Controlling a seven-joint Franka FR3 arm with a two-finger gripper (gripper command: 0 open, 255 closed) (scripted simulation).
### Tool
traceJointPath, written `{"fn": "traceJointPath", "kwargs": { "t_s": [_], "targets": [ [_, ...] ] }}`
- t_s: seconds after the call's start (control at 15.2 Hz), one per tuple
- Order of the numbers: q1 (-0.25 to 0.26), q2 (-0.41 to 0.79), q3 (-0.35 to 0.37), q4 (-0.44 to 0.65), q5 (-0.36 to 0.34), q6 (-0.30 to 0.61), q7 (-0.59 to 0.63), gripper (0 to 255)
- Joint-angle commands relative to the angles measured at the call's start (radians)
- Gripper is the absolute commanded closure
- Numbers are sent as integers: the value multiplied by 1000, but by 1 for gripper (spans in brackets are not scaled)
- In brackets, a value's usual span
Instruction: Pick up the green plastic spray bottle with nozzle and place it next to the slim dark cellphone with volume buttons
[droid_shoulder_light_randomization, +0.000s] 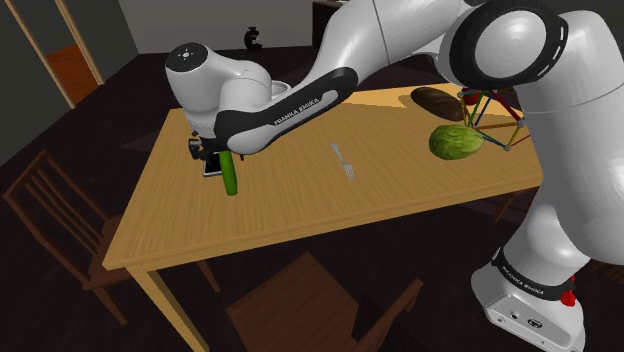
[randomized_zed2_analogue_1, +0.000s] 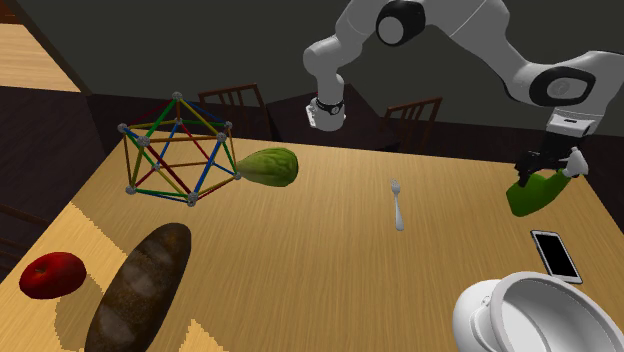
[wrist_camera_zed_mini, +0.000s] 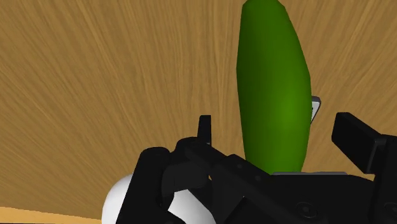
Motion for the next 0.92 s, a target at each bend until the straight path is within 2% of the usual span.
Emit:
{"fn": "traceJointPath", "kwargs": {
  "t_s": [0.0, 0.33, 0.86],
  "targets": [
    [0, 0, 0, 0, 0, 0, 0, 0],
    [9, -77, 25, -12, 31, -69, -12, 0],
    [9, -77, 25, -12, 31, -69, -12, 0]
  ]
}}
